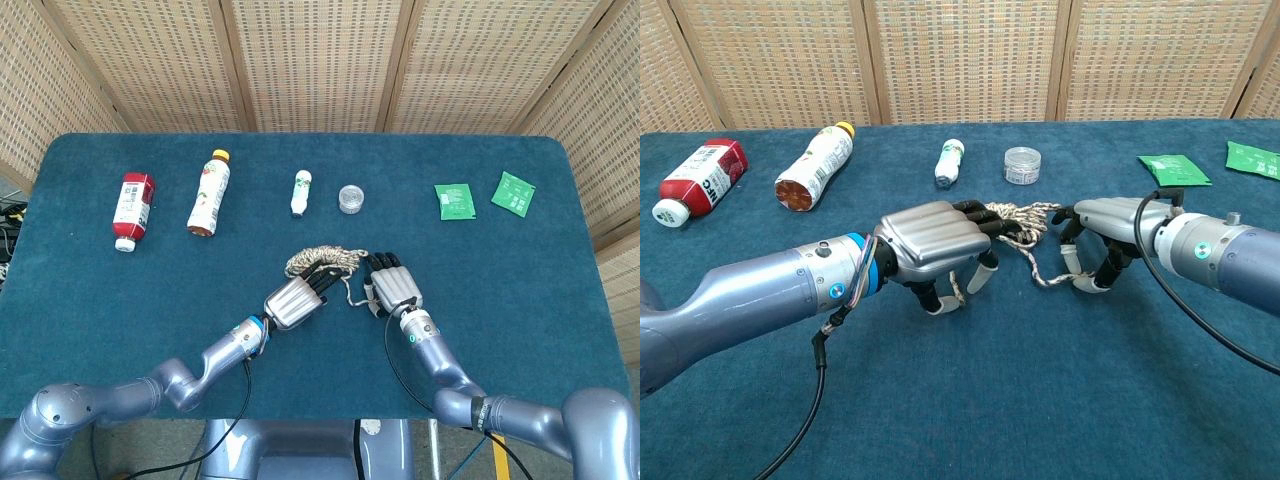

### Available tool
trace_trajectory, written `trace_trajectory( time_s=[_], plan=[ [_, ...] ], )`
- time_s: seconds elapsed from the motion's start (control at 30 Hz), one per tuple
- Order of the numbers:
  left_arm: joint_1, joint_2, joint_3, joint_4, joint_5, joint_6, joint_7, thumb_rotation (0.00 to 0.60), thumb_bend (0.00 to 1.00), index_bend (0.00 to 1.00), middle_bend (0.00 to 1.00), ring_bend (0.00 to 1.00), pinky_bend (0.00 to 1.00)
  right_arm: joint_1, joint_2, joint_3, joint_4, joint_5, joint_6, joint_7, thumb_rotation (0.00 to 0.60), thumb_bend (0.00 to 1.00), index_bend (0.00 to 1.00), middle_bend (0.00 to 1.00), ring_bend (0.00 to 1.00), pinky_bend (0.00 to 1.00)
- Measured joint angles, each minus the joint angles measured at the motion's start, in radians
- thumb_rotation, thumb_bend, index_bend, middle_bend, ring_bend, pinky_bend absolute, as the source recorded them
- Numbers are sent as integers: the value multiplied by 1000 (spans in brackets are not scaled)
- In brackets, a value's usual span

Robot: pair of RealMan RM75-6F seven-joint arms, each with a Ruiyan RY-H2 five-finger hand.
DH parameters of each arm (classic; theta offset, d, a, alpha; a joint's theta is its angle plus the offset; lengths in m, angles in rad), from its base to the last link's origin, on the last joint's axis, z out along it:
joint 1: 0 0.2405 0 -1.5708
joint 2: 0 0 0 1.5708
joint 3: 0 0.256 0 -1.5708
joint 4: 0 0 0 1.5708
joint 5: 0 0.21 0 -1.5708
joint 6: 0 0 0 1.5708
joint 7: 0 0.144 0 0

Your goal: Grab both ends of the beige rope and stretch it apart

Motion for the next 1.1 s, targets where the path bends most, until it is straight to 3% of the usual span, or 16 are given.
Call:
trace_trajectory(
  time_s=[0.57, 1.1],
  plan=[
    [-15, -22, -2, 8, -47, -18, 44, 600, 350, 533, 0, 0, 0, -1, 1, -1, 8, -7, -7, 19, 600, 506, 645, 76, 0, 0],
    [-20, -27, -5, -3, -86, -25, 85, 600, 412, 604, 0, 0, 0, -3, 5, 0, 4, -13, -7, 29, 600, 503, 646, 81, 0, 0]
  ],
)
